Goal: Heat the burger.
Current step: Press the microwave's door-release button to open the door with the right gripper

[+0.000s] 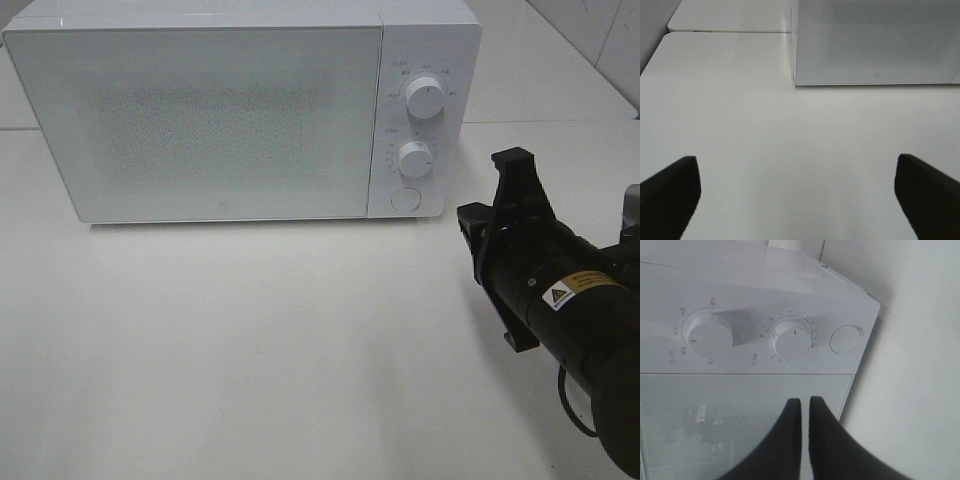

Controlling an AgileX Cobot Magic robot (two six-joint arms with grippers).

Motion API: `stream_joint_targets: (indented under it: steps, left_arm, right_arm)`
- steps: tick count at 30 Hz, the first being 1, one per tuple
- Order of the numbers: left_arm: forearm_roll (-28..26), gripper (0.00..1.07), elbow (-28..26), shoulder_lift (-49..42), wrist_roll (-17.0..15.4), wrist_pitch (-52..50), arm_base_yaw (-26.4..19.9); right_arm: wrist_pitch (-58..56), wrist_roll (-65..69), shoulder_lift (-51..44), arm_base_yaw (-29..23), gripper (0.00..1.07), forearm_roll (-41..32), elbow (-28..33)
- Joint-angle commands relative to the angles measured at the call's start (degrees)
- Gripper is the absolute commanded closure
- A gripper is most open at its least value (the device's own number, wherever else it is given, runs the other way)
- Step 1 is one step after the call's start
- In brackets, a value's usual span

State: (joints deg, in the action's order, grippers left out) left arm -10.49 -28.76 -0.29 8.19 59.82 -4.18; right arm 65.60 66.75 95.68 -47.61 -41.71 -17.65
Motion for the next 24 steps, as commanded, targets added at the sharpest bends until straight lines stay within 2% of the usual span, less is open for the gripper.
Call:
stream_joint_targets:
  steps: [1, 10, 18, 24]
  left_arm:
    - [0.0, 0.09, 0.17, -1.38, -0.29, -0.34, 0.34]
    - [0.0, 0.09, 0.17, -1.38, -0.29, -0.34, 0.34]
    - [0.0, 0.09, 0.17, -1.38, -0.29, -0.34, 0.34]
    - [0.0, 0.09, 0.17, -1.38, -0.29, -0.34, 0.34]
  right_arm:
    - [-1.26, 2.75, 0.0, 0.0, 1.07, 1.26, -0.06]
    - [-2.18, 5.67, 0.69, 0.4, 1.07, 1.15, -0.06]
    - [-0.52, 14.61, 7.28, 0.4, 1.07, 2.06, -0.06]
    - [-0.23, 16.39, 11.29, 0.4, 1.07, 2.92, -3.61]
